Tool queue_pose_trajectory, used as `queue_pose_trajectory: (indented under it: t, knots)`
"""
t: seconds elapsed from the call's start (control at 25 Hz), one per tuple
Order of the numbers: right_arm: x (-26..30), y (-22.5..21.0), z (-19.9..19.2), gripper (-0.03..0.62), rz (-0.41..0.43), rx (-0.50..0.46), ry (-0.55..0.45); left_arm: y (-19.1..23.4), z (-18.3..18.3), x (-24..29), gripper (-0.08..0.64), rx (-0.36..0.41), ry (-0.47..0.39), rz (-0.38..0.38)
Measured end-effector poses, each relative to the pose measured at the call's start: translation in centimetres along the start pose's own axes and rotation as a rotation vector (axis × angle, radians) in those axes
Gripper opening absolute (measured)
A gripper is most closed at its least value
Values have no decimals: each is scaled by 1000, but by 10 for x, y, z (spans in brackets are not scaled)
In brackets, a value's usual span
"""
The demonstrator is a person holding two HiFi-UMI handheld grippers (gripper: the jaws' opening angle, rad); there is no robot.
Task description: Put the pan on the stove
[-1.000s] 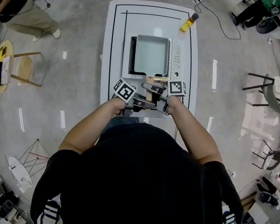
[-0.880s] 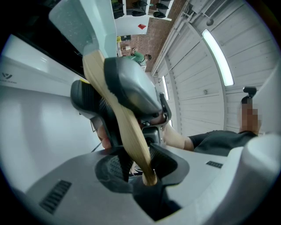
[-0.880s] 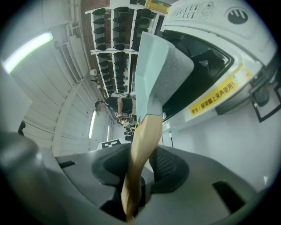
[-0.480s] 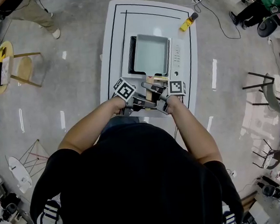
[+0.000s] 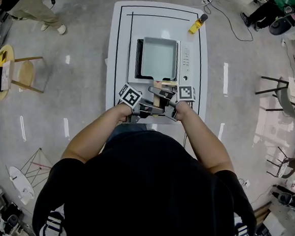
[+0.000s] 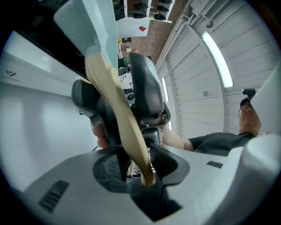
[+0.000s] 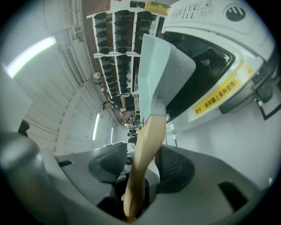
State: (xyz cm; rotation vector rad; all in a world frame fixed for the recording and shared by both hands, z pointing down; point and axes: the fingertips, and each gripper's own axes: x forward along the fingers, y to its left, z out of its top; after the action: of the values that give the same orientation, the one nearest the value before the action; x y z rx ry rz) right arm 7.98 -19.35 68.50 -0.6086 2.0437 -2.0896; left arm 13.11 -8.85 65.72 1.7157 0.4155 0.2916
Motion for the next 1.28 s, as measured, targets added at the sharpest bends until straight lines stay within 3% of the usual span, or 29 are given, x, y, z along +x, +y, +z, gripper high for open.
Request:
queue_pose_trajectory:
  t: [0.76,1.04,1.28]
  knots:
    - [-7,-1,-2,242,9,38,-53,-4,-2,-2,187,15,-8,-4]
    - [-22,-4,4,256,-27,-10,-83,0,2,-5,202,20,-36,9]
    - [-40,-9,0,261,-109,-56,-109,3,2,-15,227,20,-81,33]
